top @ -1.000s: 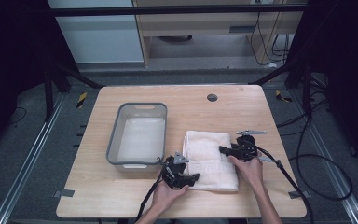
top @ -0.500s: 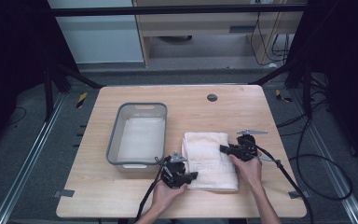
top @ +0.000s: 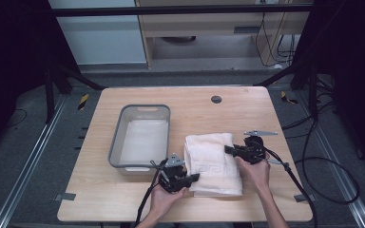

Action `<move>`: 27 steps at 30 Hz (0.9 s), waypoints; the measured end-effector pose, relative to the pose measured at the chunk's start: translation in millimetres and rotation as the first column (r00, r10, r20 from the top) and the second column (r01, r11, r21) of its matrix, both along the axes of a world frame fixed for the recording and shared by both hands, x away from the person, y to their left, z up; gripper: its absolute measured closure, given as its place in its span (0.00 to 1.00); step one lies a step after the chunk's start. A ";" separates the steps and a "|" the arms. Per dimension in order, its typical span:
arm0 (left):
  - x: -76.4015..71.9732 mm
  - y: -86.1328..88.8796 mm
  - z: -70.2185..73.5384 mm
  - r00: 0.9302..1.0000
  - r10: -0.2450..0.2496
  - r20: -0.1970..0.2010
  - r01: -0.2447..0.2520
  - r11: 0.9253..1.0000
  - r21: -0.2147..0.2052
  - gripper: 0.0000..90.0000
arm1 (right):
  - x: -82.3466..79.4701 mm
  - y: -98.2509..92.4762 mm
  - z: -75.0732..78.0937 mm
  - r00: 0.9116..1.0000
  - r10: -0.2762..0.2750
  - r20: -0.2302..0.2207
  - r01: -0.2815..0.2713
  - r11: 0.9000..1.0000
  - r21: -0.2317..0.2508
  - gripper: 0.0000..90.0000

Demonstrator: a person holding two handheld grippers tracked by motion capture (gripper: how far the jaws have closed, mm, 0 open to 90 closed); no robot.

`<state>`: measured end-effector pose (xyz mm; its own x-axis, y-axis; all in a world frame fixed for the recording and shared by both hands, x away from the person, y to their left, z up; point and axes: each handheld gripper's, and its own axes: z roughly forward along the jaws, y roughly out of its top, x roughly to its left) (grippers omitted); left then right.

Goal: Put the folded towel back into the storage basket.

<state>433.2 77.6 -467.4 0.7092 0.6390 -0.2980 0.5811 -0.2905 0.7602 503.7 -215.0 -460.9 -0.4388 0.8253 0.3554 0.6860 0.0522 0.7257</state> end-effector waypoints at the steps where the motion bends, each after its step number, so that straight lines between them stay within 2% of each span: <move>1: -1.5 0.3 2.3 1.000 -0.001 0.007 0.001 1.000 -0.004 0.80 | -1.4 -0.2 2.8 1.000 0.002 0.009 -0.002 1.000 0.005 0.77; 5: -6.1 0.9 10.4 1.000 -0.006 0.031 0.006 1.000 -0.018 0.80 | -6.2 -0.5 11.7 0.999 0.004 0.036 -0.004 1.000 0.013 0.77; 8: -7.9 1.2 15.6 0.999 -0.007 0.047 0.009 1.000 -0.030 0.80 | -7.4 -2.1 14.0 0.999 0.003 0.036 -0.004 1.000 0.026 0.77; 13: -7.5 -0.3 13.1 0.999 -0.010 0.040 0.010 1.000 -0.017 0.80 | -6.8 -1.5 12.3 0.999 0.008 0.033 -0.008 1.000 0.017 0.77; 14: -6.3 -2.1 6.6 1.000 -0.008 0.026 0.008 1.000 -0.001 0.80 | -5.2 0.6 7.7 1.000 0.012 0.026 -0.012 1.000 -0.018 0.76; 16: -4.9 -4.5 -0.6 1.000 -0.006 0.011 0.006 1.000 0.024 0.80 | -3.8 4.6 1.9 1.000 0.013 0.013 -0.012 0.998 -0.058 0.76; 17: -4.9 -4.5 -0.6 1.000 -0.006 0.011 0.006 1.000 0.024 0.79 | -3.8 4.6 1.9 1.000 0.013 0.013 -0.012 0.998 -0.058 0.76; 18: -2.9 -6.4 -7.4 1.000 0.000 0.003 0.000 0.999 0.046 0.79 | -1.9 7.4 -4.0 1.000 0.019 0.005 -0.019 0.995 -0.101 0.76; 19: -2.9 -6.4 -7.4 1.000 0.000 0.003 0.000 0.999 0.046 0.78 | -1.9 7.4 -4.0 1.000 0.019 0.005 -0.019 0.995 -0.101 0.76; 20: -0.2 -7.3 -13.3 1.000 0.010 -0.013 -0.009 0.998 0.066 0.77 | -0.3 9.1 -7.9 1.000 0.020 0.003 -0.020 0.992 -0.124 0.75; 22: 1.8 -7.2 -16.9 1.000 0.018 -0.021 -0.017 0.997 0.074 0.74 | 0.0 9.7 -8.9 1.000 0.018 0.006 -0.018 0.992 -0.127 0.74; 26: 4.0 -6.6 -15.5 0.999 0.044 0.007 -0.045 0.995 0.088 0.58 | 0.0 9.8 -10.8 0.999 0.024 0.024 -0.020 0.989 -0.149 0.70; 27: 4.2 -6.8 -14.0 0.998 0.049 0.026 -0.051 0.994 0.096 0.58 | 0.0 9.8 -10.8 0.999 0.024 0.024 -0.020 0.989 -0.149 0.70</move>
<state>437.4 70.7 -481.4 0.6815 0.6988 -0.2172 0.5794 -0.3340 0.7435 503.7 -205.2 -471.7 -0.4644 0.8583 0.2181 0.6650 0.1753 0.7260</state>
